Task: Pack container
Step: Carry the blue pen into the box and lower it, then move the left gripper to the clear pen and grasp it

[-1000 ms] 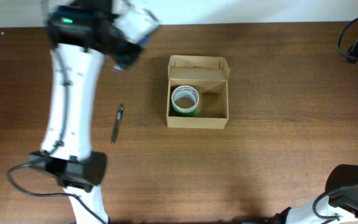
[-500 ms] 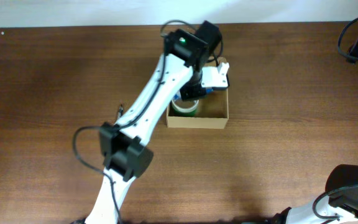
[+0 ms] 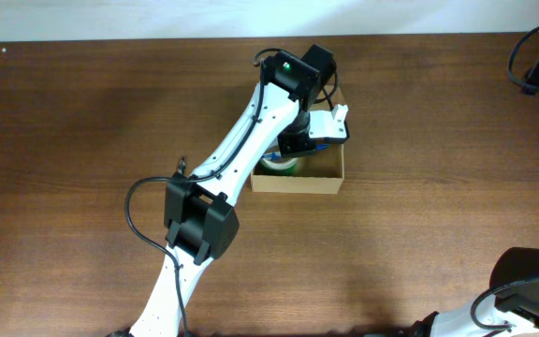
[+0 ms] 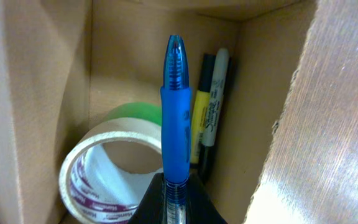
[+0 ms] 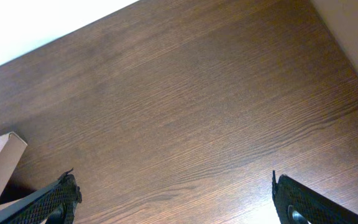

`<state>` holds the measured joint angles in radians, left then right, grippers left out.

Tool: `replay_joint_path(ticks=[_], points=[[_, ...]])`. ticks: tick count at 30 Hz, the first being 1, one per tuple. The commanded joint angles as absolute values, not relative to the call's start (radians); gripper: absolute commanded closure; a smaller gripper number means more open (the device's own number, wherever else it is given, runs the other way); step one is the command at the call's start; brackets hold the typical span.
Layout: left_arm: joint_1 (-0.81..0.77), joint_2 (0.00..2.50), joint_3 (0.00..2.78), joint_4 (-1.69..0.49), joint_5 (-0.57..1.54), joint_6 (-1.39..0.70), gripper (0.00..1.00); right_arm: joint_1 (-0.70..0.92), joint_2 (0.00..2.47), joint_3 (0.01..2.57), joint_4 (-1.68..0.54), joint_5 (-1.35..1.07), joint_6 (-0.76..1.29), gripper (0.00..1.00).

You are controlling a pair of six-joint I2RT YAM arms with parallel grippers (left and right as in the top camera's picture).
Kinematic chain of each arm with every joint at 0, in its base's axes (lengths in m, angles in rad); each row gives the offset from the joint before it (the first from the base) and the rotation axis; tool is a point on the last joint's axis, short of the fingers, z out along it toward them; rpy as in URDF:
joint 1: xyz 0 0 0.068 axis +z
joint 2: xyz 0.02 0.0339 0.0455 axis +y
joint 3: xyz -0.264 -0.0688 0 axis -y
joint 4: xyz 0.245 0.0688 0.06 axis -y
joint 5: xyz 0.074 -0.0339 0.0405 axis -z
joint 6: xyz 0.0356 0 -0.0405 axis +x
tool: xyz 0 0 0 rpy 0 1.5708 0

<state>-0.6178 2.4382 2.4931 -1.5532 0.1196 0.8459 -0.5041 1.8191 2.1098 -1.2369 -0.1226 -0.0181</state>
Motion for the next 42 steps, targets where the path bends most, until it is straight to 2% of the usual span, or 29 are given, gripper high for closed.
replay_joint_path(ticks=[1,11,14,20,24,26,30,35,39,42], points=[[-0.648,2.471,2.468,-1.557,0.161,0.862,0.98,-0.505,1.828,2.117,-1.237,-0.131,-0.009,0.01],[-0.674,2.487,2.425,-1.547,0.152,0.864,0.97,-0.505,1.828,2.117,-1.237,-0.131,-0.009,0.01],[-0.672,2.484,2.425,-1.544,0.108,0.825,0.73,-0.505,1.828,2.117,-1.237,-0.131,-0.01,0.01],[-0.652,2.396,2.425,-1.541,0.053,0.715,0.62,-0.505,1.828,2.117,-1.237,-0.131,-0.009,0.01],[-0.631,2.234,2.425,-1.498,-0.021,0.607,0.53,-0.505,1.828,2.117,-1.237,-0.131,-0.009,0.01],[-0.606,2.139,2.424,-1.482,-0.027,0.571,0.53,-0.505,1.828,2.117,-1.237,-0.131,-0.009,0.01],[-0.491,1.914,2.326,-1.414,-0.035,0.494,0.47,-0.505,1.828,2.117,-1.237,-0.131,-0.009,0.01],[-0.236,1.662,1.951,-1.238,-0.064,0.303,0.37,-0.505,1.828,2.117,-1.237,-0.131,-0.009,0.01],[-0.081,1.645,1.706,-1.215,0.003,0.25,0.36,-0.505,1.828,2.117,-1.237,-0.131,-0.01,0.01],[-0.031,1.695,1.552,-1.174,0.034,0.229,0.36,-0.505,1.828,2.117,-1.237,-0.131,-0.009,0.01]])
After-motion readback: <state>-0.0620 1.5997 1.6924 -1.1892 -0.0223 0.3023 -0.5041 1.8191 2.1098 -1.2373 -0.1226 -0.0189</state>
